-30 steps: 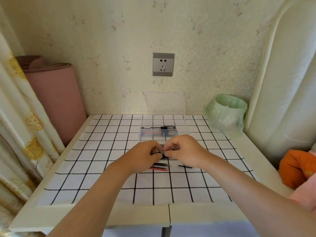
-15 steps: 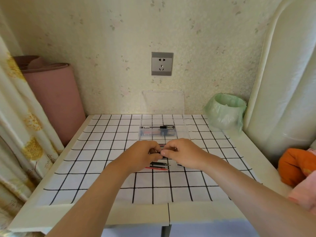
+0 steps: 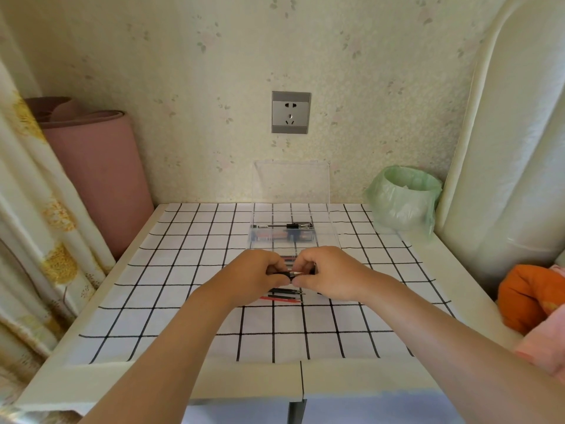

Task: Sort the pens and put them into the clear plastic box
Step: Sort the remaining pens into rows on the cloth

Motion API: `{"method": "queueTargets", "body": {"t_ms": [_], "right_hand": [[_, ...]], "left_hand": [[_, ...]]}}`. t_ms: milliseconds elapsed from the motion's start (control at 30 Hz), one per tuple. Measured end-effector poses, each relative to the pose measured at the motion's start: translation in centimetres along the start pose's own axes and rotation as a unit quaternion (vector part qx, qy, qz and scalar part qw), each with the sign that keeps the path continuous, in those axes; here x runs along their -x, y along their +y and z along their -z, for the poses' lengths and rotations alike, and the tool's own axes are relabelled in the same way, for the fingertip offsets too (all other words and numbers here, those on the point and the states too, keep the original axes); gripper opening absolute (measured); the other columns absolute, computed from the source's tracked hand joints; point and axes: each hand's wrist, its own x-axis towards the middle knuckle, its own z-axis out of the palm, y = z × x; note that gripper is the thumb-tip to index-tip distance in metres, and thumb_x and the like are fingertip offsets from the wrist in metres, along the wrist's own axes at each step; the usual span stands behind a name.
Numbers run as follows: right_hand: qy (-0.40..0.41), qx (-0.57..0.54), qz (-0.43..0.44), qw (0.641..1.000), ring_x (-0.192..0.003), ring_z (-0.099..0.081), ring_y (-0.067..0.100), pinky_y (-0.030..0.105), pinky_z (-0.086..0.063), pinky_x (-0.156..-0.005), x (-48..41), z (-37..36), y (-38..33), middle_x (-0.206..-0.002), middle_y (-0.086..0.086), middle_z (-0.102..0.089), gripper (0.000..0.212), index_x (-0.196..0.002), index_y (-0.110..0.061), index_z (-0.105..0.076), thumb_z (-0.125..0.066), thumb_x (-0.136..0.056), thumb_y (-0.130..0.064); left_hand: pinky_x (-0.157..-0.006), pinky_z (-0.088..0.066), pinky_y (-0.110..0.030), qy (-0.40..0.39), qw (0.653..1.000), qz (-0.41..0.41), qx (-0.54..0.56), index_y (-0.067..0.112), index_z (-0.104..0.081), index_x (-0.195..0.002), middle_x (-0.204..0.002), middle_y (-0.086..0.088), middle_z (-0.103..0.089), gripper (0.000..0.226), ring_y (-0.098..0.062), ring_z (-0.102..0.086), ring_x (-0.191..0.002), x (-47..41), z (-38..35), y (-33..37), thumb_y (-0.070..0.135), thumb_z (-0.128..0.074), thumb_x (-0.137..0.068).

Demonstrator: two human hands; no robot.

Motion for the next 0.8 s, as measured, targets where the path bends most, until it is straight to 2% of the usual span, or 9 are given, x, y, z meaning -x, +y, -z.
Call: {"method": "queueTargets", "body": {"t_ms": [100, 167, 233, 367, 533, 667, 800], "right_hand": [[0.005, 0.016, 0.003, 1.0, -0.072, -0.056, 0.001, 0.022, -0.045, -0.066, -0.15, 0.1, -0.04, -0.085, -0.012, -0.065, 0.013, -0.097, -0.025, -0.07, -0.068, -0.09, -0.036], [-0.019, 0.016, -0.006, 1.0, -0.064, -0.053, 0.005, 0.026, -0.043, -0.063, -0.2, 0.14, -0.05, -0.077, -0.009, -0.063, 0.019, -0.094, -0.025, -0.072, -0.059, -0.095, -0.039], [-0.04, 0.013, -0.01, 0.999, -0.064, -0.054, 0.005, 0.027, -0.044, -0.063, -0.14, 0.14, -0.17, -0.078, -0.008, -0.065, 0.025, -0.095, -0.025, -0.073, -0.053, -0.098, -0.04], [-0.012, 0.013, 0.008, 1.0, -0.08, -0.059, 0.003, 0.027, -0.05, -0.075, -0.16, 0.17, -0.19, -0.091, -0.013, -0.065, 0.015, -0.1, -0.028, -0.069, -0.063, -0.092, -0.038], [-0.023, 0.034, 0.009, 0.999, -0.059, -0.048, 0.004, 0.026, -0.038, -0.057, -0.2, 0.22, -0.49, -0.066, -0.011, -0.054, 0.019, -0.088, -0.028, -0.067, -0.053, -0.099, -0.037], [-0.01, 0.039, 0.016, 0.999, -0.067, -0.053, 0.002, 0.025, -0.042, -0.064, -0.17, 0.26, -0.38, -0.077, -0.014, -0.06, 0.017, -0.099, -0.026, -0.072, -0.062, -0.093, -0.038], [-0.027, 0.028, 0.006, 0.999, -0.062, -0.048, 0.003, 0.025, -0.039, -0.061, -0.28, 0.36, -0.38, -0.069, -0.013, -0.056, 0.017, -0.1, -0.024, -0.073, -0.06, -0.095, -0.033]], "left_hand": [[-0.058, -0.044, -0.014, 0.003, 1.0, -0.001, 0.001, 0.025, -0.072, -0.093, -0.078, 0.009, -0.067, 0.01, -0.002, -0.055, -0.063, 0.01, 0.08, 0.02, 0.033, -0.069, -0.089], [-0.055, -0.041, -0.012, 0.002, 1.0, -0.004, -0.002, 0.026, -0.071, -0.092, -0.075, 0.01, -0.065, 0.009, -0.001, -0.054, -0.061, 0.01, 0.09, -0.03, 0.033, -0.069, -0.089], [-0.054, -0.038, -0.011, 0.0, 1.0, -0.007, -0.012, 0.026, -0.072, -0.092, -0.073, 0.012, -0.063, 0.008, 0.0, -0.053, -0.06, 0.02, 0.04, -0.1, 0.033, -0.069, -0.089], [-0.058, -0.041, -0.015, 0.002, 1.0, -0.008, -0.018, 0.025, -0.071, -0.093, -0.075, 0.011, -0.064, 0.01, -0.001, -0.053, -0.061, 0.04, 0.06, -0.2, 0.033, -0.069, -0.089], [-0.059, -0.043, -0.015, 0.006, 0.999, -0.02, -0.028, 0.024, -0.072, -0.094, -0.078, 0.011, -0.064, 0.009, -0.002, -0.054, -0.064, 0.06, 0.07, -0.29, 0.03, -0.069, -0.089], [-0.057, -0.042, -0.016, 0.013, 1.0, -0.021, -0.018, 0.027, -0.071, -0.092, -0.076, 0.011, -0.064, 0.008, -0.002, -0.053, -0.061, 0.07, 0.1, -0.39, 0.034, -0.068, -0.089], [-0.055, -0.04, -0.01, 0.022, 0.999, -0.03, -0.026, 0.029, -0.073, -0.093, -0.08, 0.012, -0.066, 0.007, 0.003, -0.053, -0.06, 0.04, 0.08, -0.37, 0.033, -0.069, -0.089]]}}
